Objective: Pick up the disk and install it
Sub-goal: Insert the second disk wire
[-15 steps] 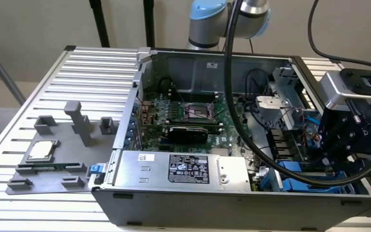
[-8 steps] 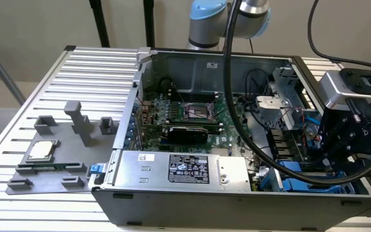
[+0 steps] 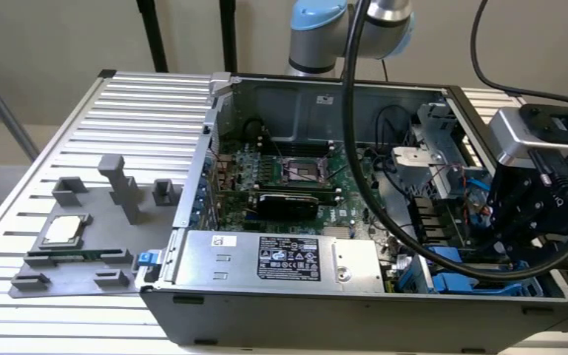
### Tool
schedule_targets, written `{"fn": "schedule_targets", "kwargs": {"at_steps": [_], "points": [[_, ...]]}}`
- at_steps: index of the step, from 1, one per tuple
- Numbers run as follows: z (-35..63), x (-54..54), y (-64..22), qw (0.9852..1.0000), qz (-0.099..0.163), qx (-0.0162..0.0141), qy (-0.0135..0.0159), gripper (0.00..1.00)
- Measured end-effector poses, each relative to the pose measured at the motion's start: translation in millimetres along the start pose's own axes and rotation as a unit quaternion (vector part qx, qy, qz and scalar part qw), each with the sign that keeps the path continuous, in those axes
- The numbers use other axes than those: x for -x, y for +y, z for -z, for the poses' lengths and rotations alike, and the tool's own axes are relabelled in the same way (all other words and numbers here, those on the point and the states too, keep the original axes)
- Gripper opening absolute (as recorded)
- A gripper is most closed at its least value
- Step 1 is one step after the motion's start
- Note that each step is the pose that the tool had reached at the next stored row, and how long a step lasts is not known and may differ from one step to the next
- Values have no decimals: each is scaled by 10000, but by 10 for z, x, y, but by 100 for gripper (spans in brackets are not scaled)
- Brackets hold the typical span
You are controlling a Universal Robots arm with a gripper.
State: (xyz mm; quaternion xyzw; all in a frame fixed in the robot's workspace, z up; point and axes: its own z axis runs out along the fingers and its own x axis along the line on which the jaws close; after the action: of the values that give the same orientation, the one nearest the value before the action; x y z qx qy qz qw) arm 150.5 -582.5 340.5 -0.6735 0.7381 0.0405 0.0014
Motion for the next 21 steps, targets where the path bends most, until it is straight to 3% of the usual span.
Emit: {"fn": "schedule_targets", "kwargs": {"at_steps": [6, 14, 21], "points": [[-13, 7, -9, 10000, -1, -1, 6, 0], [-55, 18, -14, 10000, -2, -4, 42, 0], [-77, 22, -17, 10000, -2, -4, 41, 0]]}}
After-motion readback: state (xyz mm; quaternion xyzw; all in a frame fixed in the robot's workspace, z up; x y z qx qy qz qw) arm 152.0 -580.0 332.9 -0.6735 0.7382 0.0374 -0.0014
